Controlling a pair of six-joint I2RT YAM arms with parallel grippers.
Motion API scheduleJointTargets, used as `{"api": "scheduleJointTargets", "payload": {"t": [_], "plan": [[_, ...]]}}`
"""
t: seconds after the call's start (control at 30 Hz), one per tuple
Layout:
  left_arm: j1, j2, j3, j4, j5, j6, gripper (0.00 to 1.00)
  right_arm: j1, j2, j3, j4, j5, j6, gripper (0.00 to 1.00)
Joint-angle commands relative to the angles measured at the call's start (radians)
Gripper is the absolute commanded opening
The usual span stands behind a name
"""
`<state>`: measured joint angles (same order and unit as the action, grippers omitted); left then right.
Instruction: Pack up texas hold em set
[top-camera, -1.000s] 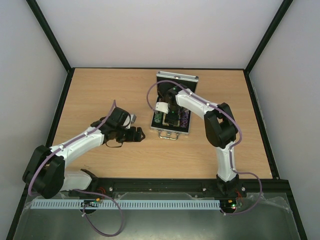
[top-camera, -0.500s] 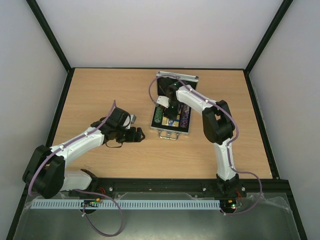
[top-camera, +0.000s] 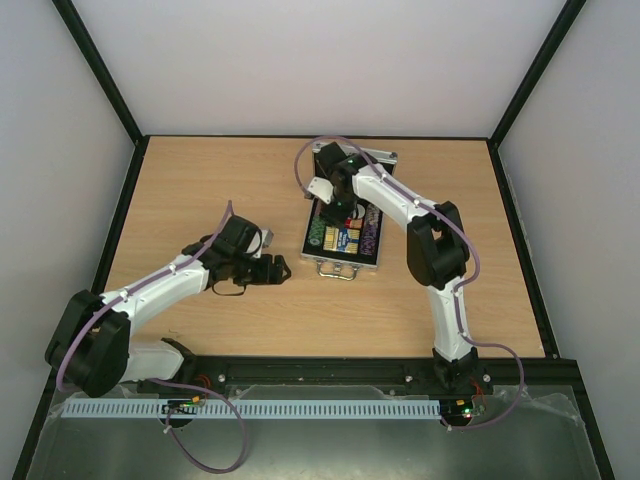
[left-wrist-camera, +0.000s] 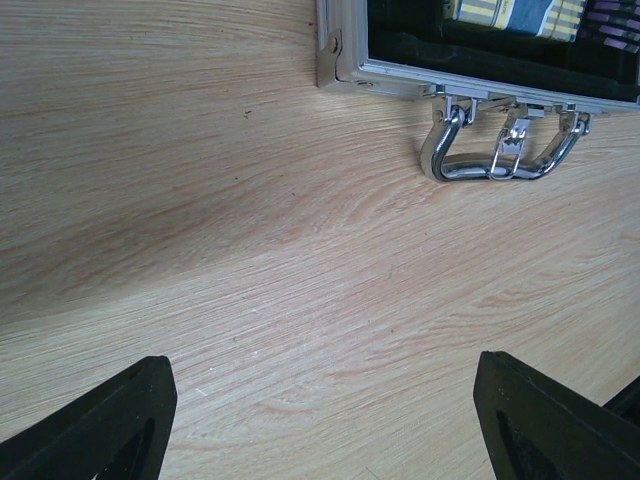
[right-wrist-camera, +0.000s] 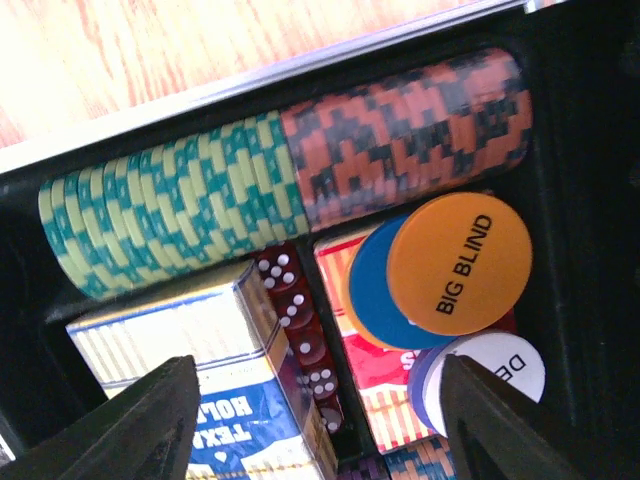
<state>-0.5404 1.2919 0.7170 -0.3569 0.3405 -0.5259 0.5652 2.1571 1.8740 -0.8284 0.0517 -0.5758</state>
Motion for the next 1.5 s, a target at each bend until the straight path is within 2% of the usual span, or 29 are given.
{"api": "scheduleJointTargets", "payload": {"t": [0.0,0.13,0.33,0.67,1.0,1.2,1.37,1.47], "plan": [[-0.008,-0.009,-0.018,0.002,0.006,-0.009,0.84,0.002,0.039,0.029,0.003,-0.003,0.064,0.63],[-0.009,-0.016,-0.028,0.001,0.002,-0.009,0.84,0.000,0.069,0.020,-0.008,0.016,0.074,0.55],[-0.009,-0.013,-0.041,0.016,0.007,-0.015,0.84,-0.034,0.080,-0.002,-0.023,0.036,0.096,0.48],[-0.012,0.004,-0.039,0.030,0.014,-0.013,0.83,-0.036,0.003,-0.167,-0.018,0.045,0.084,0.48],[-0.025,0.007,-0.044,0.038,0.011,-0.024,0.83,-0.037,0.010,-0.144,-0.156,-0.132,0.060,0.43],[-0.035,0.000,-0.047,0.039,0.005,-0.032,0.83,-0.036,0.021,-0.141,-0.188,-0.190,0.054,0.33],[-0.039,0.006,-0.053,0.044,0.005,-0.034,0.83,-0.037,0.007,-0.139,-0.189,-0.185,0.056,0.33],[-0.043,0.007,-0.047,0.045,0.005,-0.035,0.83,-0.037,0.021,-0.135,-0.226,-0.207,0.048,0.37]]}}
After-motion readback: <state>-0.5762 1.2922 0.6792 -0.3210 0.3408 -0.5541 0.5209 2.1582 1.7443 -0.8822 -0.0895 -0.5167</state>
